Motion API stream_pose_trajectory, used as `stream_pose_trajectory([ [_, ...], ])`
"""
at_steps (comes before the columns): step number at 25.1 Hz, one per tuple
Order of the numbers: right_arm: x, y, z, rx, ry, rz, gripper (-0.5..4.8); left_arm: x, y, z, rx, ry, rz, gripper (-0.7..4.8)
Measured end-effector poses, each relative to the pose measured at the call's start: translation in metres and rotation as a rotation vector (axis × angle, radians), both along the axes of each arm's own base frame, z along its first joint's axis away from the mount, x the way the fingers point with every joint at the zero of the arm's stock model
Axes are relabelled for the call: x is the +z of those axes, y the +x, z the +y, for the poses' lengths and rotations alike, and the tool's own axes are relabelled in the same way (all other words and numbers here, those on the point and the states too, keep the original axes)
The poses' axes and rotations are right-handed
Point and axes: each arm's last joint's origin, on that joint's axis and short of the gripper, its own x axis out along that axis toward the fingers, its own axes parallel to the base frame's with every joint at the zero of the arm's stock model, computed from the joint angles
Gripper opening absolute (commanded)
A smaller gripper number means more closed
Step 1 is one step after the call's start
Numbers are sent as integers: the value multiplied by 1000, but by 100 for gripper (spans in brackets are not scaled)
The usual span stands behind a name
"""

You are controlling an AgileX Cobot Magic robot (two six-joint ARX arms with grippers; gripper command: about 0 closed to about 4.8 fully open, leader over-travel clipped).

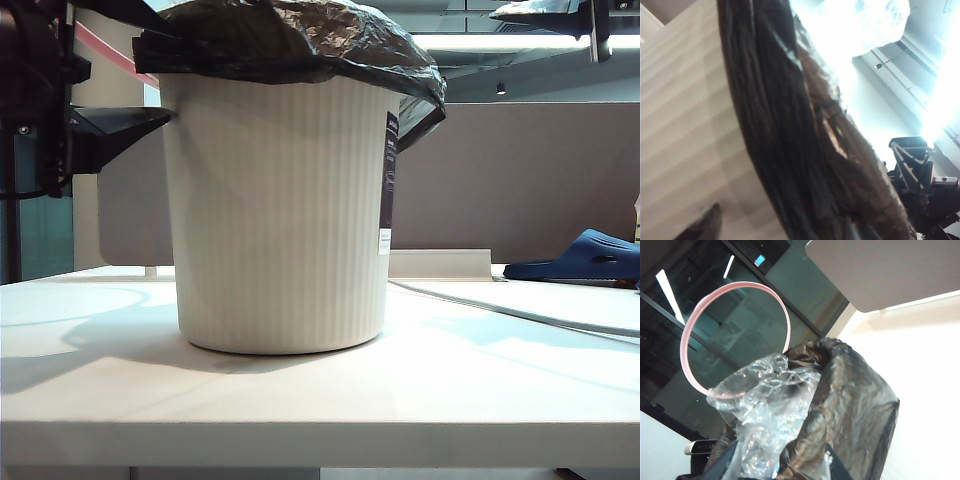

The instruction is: Open the ring lid of the trash can, pull out the black garbage bag inside, and place it on the table.

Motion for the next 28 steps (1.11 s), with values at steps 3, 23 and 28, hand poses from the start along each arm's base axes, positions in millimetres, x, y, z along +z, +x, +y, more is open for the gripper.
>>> stream_pose_trajectory([
  [3, -3, 0, 0, -6, -15, 12, 198, 4, 2, -1, -6, -4, -10, 317],
  [23, -5, 1, 0, -29, -25, 17, 198, -3, 4, -3, -10, 34, 57, 111],
  [28, -8, 1, 0, -29, -40, 28, 198, -3, 4, -3, -10, 34, 57, 53],
])
